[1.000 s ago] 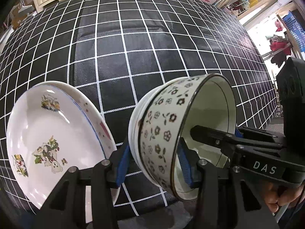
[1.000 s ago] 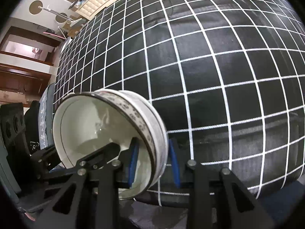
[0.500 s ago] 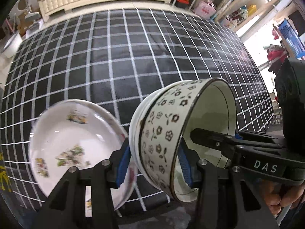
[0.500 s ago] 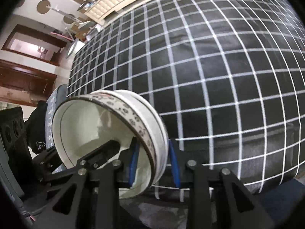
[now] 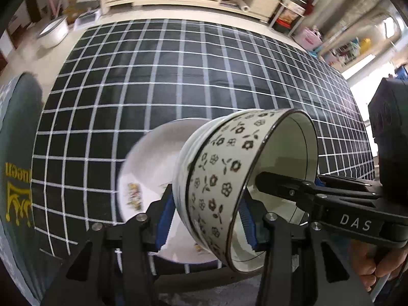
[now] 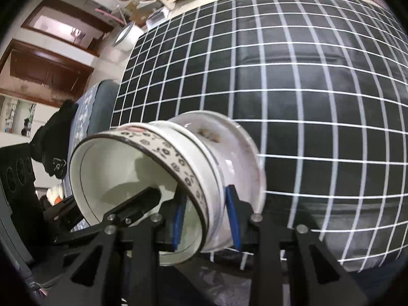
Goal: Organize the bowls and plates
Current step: 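Carry the nested bowls with both grippers over the plate stack, then lower the nested bowls onto the plate stack and open both grippers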
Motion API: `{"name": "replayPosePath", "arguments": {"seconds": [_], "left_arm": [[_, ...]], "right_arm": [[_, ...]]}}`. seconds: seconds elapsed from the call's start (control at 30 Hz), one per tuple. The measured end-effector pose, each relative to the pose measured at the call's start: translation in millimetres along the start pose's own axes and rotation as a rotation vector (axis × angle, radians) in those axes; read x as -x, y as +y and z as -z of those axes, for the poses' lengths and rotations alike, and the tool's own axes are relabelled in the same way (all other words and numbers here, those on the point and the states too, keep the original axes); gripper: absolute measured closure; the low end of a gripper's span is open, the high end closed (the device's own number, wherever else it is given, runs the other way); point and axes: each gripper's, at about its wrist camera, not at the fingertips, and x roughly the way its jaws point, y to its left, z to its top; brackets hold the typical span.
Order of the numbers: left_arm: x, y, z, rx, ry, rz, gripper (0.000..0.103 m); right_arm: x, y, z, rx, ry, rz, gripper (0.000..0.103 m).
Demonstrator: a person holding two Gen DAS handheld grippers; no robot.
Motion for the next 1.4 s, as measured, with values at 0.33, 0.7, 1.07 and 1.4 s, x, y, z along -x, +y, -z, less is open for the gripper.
{"name": "replayPosePath", "arguments": {"seconds": [0.33,0.7,1.07,1.4], "left_arm": [[-10.8,41.3,18.3,0.065,0.035,0.017,0.059],[-27.8,27.3,11.4,0.033,0.046,0.047,0.058],[-19.4,30.0,16.2,0.009,-0.043,0.001,0.057],[-7.0,29.7,15.1,0.021,-0.091,-0.015,0.050]], "right_arm": [[-34.5,16.0,-1.6,0.017,0.067,0.027,0.068],[-34.6,4.4,-2.7,0.020,0.043,0.057,0.068],[-28.5,4.3,0.8,0.042,-0.011,0.083,0.066],[-19.5,18.2,5.6,0.161,-0.090,0.241,0.043]]}}
